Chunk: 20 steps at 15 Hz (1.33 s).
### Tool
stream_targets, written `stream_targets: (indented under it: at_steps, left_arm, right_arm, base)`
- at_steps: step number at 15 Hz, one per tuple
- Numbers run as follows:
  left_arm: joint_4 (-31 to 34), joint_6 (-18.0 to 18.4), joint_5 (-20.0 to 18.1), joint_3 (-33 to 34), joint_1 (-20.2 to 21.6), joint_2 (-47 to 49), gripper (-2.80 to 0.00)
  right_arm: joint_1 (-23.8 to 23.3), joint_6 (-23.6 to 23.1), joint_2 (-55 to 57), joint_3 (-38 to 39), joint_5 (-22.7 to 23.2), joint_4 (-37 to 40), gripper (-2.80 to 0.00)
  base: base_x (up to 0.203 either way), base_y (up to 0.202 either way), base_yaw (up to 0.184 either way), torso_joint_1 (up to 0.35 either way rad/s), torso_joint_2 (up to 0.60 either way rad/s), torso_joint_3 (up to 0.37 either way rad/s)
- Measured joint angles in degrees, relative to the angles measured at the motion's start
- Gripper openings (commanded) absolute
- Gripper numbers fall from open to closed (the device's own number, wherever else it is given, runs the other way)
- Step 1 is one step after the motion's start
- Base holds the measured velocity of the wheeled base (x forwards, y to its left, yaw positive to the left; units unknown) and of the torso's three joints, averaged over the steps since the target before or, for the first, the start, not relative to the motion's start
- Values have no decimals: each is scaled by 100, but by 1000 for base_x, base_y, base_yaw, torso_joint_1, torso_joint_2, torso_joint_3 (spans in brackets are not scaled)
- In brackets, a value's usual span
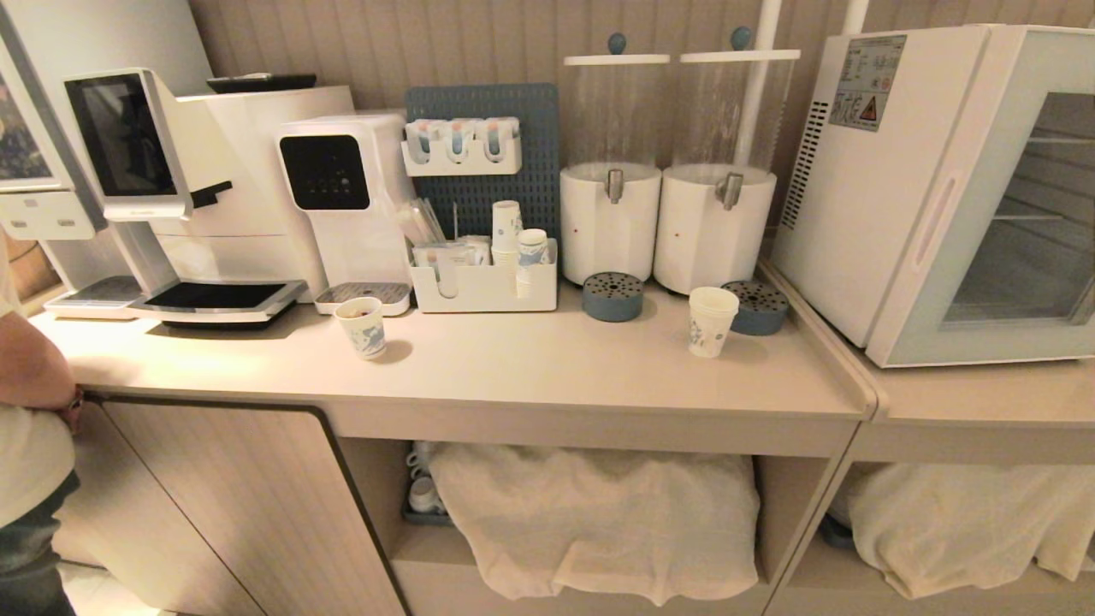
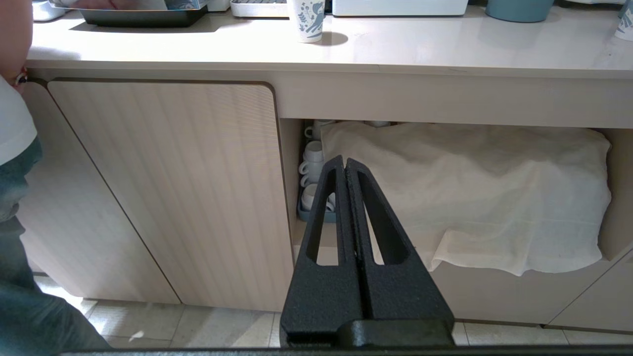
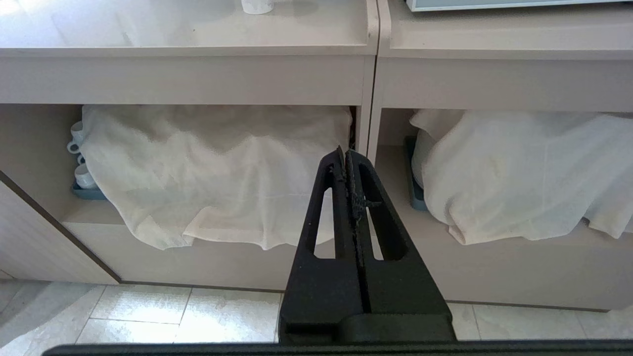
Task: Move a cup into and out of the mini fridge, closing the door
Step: Open the freezer door
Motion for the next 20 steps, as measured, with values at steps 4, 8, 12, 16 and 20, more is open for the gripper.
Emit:
stream_targets:
  at_steps: [4, 8, 12, 16, 20]
  left_arm:
    - [-1, -1, 0, 0, 0, 0, -280]
    - [-2, -1, 0, 0, 0, 0, -280]
    - [-2, -1, -1, 0, 0, 0, -280]
    - [-1, -1, 1, 0, 0, 0, -280]
    - [-2, 2, 0, 0, 0, 0, -280]
  right_arm:
    - [0, 0, 0, 6, 0, -4, -280]
    - [0, 0, 0, 9, -2, -6, -280]
    - [0, -54, 0, 22, 26, -22, -280]
    - [0, 6, 0, 26, -13, -26, -280]
    - [0, 1, 0, 26, -11, -23, -280]
  base:
    - [0, 0, 0, 0, 0, 0]
    - [0, 0, 0, 0, 0, 0]
    - [0, 0, 0, 0, 0, 0]
    - [0, 0, 0, 0, 0, 0]
    - [0, 0, 0, 0, 0, 0]
